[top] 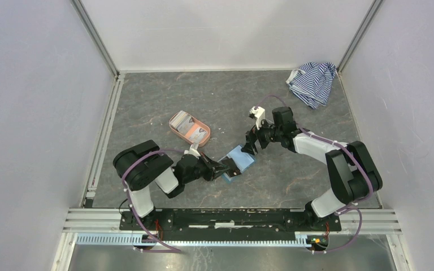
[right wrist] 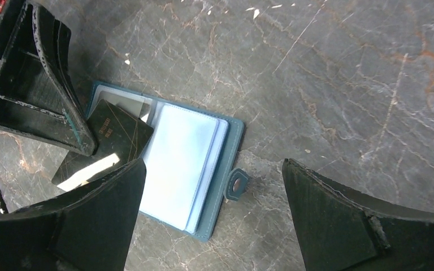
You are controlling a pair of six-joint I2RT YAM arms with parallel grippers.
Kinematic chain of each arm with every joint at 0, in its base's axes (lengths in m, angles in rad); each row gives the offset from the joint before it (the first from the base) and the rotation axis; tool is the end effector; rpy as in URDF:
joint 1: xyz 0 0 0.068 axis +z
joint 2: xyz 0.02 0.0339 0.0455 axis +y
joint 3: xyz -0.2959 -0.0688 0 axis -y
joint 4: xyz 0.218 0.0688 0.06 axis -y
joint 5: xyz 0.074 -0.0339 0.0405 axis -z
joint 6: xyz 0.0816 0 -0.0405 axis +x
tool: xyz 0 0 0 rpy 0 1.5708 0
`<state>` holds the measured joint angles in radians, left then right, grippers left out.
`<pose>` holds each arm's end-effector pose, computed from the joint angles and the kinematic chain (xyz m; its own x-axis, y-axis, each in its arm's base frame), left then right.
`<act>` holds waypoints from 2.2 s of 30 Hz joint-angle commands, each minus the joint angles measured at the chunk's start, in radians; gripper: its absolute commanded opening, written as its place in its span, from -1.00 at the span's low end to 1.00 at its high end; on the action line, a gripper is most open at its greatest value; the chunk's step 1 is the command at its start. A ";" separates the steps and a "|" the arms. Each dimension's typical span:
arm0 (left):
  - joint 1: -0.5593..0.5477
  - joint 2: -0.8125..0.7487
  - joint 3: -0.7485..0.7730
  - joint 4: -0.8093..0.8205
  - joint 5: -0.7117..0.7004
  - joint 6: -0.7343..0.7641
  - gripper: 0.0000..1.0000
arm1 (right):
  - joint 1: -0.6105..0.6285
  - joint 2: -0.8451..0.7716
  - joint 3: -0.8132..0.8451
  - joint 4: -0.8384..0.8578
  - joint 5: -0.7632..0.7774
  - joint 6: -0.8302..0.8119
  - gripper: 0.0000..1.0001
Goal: Put the credit cards into the card holder
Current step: Insert the credit card into the card holder.
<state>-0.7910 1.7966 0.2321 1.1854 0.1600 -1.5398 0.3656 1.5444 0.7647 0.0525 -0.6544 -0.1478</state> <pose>0.1955 -0.2162 0.1271 -0.8137 -0.5805 0.0301 -0.2351 0.2813 -0.9304 0.2746 0.1583 0.2065 -0.5098 -0.3203 -0.7985 -0.7920 0.5371 0.2902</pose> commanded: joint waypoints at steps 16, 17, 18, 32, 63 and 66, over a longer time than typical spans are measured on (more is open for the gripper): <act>0.046 0.149 -0.004 0.272 0.056 -0.004 -0.96 | 0.066 0.093 0.091 -0.104 0.122 -0.073 0.96; 0.049 0.143 0.001 0.261 0.063 0.007 -0.96 | 0.066 0.097 0.094 -0.109 0.131 -0.075 0.96; 0.050 0.138 0.007 0.242 0.069 0.017 -0.96 | 0.068 0.099 0.097 -0.111 0.139 -0.077 0.96; 0.062 0.202 0.030 0.243 0.104 0.013 -0.96 | 0.079 0.120 0.117 -0.139 0.147 -0.093 0.96; 0.090 0.191 0.089 0.139 0.152 0.108 -0.96 | 0.094 0.143 0.140 -0.173 0.159 -0.108 0.91; 0.102 0.176 0.112 0.088 0.193 0.164 -0.96 | 0.093 0.144 0.140 -0.174 0.160 -0.110 0.87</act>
<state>-0.7071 1.9831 0.3069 1.3376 0.2970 -1.5043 0.4561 1.6844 0.8696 -0.1299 -0.5041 -0.2432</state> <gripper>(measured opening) 0.040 0.943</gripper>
